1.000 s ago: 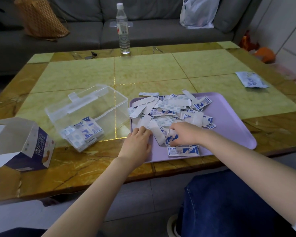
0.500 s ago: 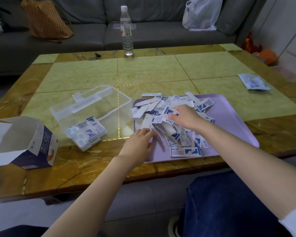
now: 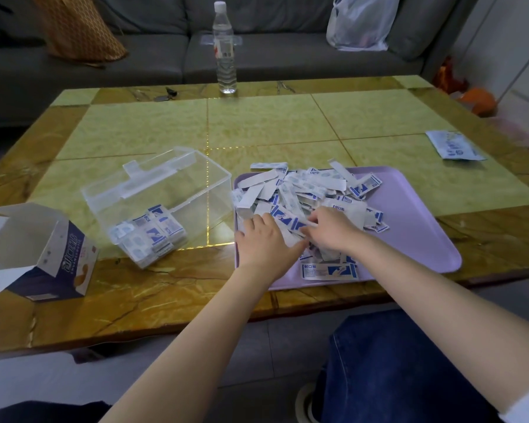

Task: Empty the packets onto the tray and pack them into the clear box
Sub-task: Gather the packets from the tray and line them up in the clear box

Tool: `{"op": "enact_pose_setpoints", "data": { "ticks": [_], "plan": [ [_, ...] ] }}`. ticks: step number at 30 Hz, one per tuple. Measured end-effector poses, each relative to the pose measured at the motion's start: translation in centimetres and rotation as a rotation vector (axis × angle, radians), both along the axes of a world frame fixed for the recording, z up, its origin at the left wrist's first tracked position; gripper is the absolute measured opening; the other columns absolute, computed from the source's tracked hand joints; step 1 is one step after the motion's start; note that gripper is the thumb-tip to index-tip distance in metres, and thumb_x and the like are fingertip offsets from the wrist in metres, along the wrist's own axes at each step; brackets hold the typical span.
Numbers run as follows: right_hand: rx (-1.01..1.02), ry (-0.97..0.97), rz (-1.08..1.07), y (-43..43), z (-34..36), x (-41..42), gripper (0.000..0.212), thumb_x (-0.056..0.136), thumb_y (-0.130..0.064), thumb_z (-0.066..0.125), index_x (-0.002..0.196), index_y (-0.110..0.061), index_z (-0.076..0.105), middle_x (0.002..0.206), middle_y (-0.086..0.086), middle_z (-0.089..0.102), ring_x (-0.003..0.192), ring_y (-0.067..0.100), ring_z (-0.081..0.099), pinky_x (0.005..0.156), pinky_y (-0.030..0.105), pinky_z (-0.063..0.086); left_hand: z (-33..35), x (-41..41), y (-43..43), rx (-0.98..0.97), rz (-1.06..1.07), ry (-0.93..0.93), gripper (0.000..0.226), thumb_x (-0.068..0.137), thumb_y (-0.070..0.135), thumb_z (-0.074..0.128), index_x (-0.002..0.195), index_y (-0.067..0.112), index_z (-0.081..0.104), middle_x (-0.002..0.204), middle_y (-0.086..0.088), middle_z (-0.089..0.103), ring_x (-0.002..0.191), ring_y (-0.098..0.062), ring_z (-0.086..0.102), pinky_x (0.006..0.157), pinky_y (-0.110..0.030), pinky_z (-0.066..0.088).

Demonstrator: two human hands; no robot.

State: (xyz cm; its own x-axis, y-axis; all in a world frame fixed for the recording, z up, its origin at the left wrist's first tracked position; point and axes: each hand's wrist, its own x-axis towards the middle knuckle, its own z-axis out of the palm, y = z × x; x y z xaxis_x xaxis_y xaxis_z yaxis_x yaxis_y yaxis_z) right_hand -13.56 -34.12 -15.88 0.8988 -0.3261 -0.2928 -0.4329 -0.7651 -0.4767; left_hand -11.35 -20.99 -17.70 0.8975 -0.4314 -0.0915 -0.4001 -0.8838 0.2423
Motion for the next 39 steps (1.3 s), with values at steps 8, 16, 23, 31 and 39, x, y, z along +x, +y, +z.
{"op": "enact_pose_setpoints", "data": {
  "ticks": [8, 16, 23, 31, 39],
  "plan": [
    [0.09, 0.067, -0.085, 0.8, 0.1, 1.3, 0.033, 0.088, -0.025, 0.063, 0.108, 0.0, 0.055, 0.101, 0.015, 0.061, 0.097, 0.027, 0.059, 0.079, 0.033, 0.047, 0.1, -0.2, -0.8, 0.032, -0.073, 0.021, 0.045, 0.091, 0.038, 0.047, 0.122, 0.007, 0.04, 0.123, -0.01, 0.04, 0.115, -0.029, 0.037, 0.094, -0.045, 0.039],
    [0.161, 0.045, -0.074, 0.2, 0.2, 1.0, 0.043, 0.091, -0.029, 0.059, 0.06, -0.016, 0.033, 0.059, -0.002, 0.033, 0.052, 0.013, 0.033, 0.047, 0.025, 0.023, 1.3, 1.6, 1.8, -0.394, -0.056, 0.069, 0.012, 0.089, 0.011, 0.052, 0.077, 0.009, 0.05, 0.081, -0.011, 0.058, 0.075, -0.028, 0.051, 0.063, -0.032, 0.039],
    [0.297, -0.497, -0.073, -0.1, 2.7, 0.5, 0.021, 0.09, -0.024, 0.06, 0.077, -0.007, 0.058, 0.058, -0.004, 0.044, 0.055, 0.012, 0.039, 0.056, 0.028, 0.03, 2.6, 3.6, 4.4, -0.652, 0.082, 0.065, 0.021, 0.086, 0.017, 0.063, 0.066, 0.013, 0.058, 0.052, 0.004, 0.046, 0.049, -0.01, 0.038, 0.044, -0.017, 0.03],
    [0.106, -0.324, 0.17, 1.7, 2.5, 0.5, 0.015, 0.089, -0.023, 0.062, 0.094, -0.009, 0.064, 0.082, 0.008, 0.064, 0.07, 0.024, 0.057, 0.062, 0.032, 0.041, 2.4, 2.9, 4.9, -0.783, 0.138, 0.234, 0.017, 0.083, 0.008, 0.062, 0.078, -0.007, 0.067, 0.06, -0.012, 0.057, 0.049, -0.008, 0.04, 0.046, -0.012, 0.033],
    [0.092, -0.301, 0.303, 2.8, 3.4, 0.8, 0.014, 0.086, -0.019, 0.065, 0.093, -0.007, 0.065, 0.102, 0.006, 0.058, 0.094, 0.021, 0.056, 0.083, 0.033, 0.045, 2.4, 2.2, 5.2, -0.857, 0.165, 0.454, 0.015, 0.084, -0.005, 0.055, 0.089, -0.002, 0.068, 0.082, -0.016, 0.064, 0.072, -0.02, 0.051, 0.066, -0.025, 0.041]
  ]
}}
